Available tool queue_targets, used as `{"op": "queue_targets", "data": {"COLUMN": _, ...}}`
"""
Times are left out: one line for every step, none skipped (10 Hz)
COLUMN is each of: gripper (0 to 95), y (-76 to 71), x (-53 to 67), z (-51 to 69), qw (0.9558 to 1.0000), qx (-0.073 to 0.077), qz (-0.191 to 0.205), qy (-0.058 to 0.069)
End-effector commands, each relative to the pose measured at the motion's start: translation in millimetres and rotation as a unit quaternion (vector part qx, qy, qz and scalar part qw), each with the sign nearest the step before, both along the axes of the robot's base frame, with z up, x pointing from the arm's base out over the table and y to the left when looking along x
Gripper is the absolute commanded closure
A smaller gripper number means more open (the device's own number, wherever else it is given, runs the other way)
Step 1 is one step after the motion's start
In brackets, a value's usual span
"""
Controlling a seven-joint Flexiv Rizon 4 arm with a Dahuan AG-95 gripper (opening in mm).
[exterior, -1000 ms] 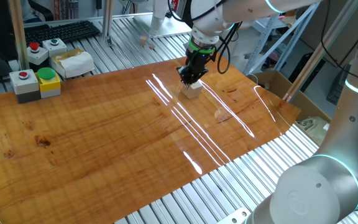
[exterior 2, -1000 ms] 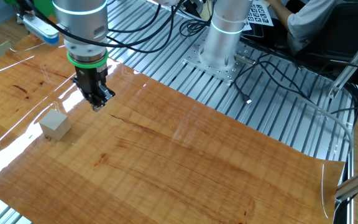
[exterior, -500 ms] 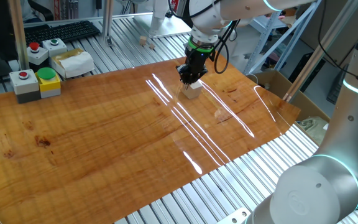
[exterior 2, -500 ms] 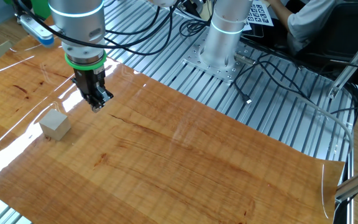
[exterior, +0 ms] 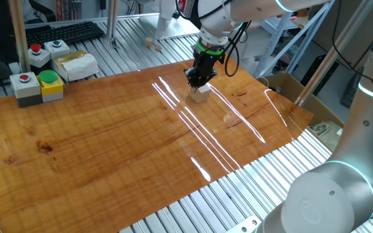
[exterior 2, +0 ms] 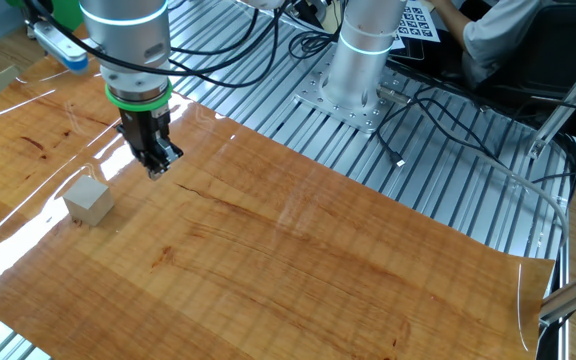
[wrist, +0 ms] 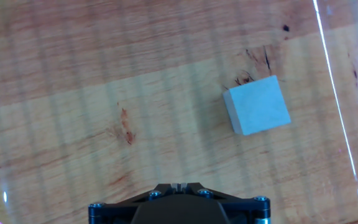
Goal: Hold a small block with the gripper and sweep it from left to right on the table
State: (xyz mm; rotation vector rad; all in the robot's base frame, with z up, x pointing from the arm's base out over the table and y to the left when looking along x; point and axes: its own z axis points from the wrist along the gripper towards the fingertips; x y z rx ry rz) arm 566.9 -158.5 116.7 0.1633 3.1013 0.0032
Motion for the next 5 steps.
{"op": "queue_targets", "data": {"gripper": 95.0, "y": 0.0, "x": 0.1, "z": 0.1, "qw": 0.9990, "qx": -0.005, "qz": 0.045, "qy": 0.002}}
{"op": "queue_targets", "data": {"gripper": 95.0, "y": 0.0, "x": 0.1, "z": 0.1, "qw": 0.9991, "qx": -0.003, "qz": 0.043, "qy": 0.001}}
{"op": "queue_targets", "data": {"gripper": 95.0, "y": 0.0, "x": 0.1, "z": 0.1, "qw": 0.9992, "qx": -0.003, "qz": 0.039, "qy": 0.001}}
{"op": "queue_targets", "data": {"gripper": 95.0, "y": 0.0, "x": 0.1, "z": 0.1, "qw": 0.9992, "qx": -0.005, "qz": 0.039, "qy": 0.001}}
{"op": "queue_targets", "data": {"gripper": 95.0, "y": 0.0, "x": 0.1, "z": 0.1, "qw": 0.9991, "qx": -0.006, "qz": 0.042, "qy": 0.002}}
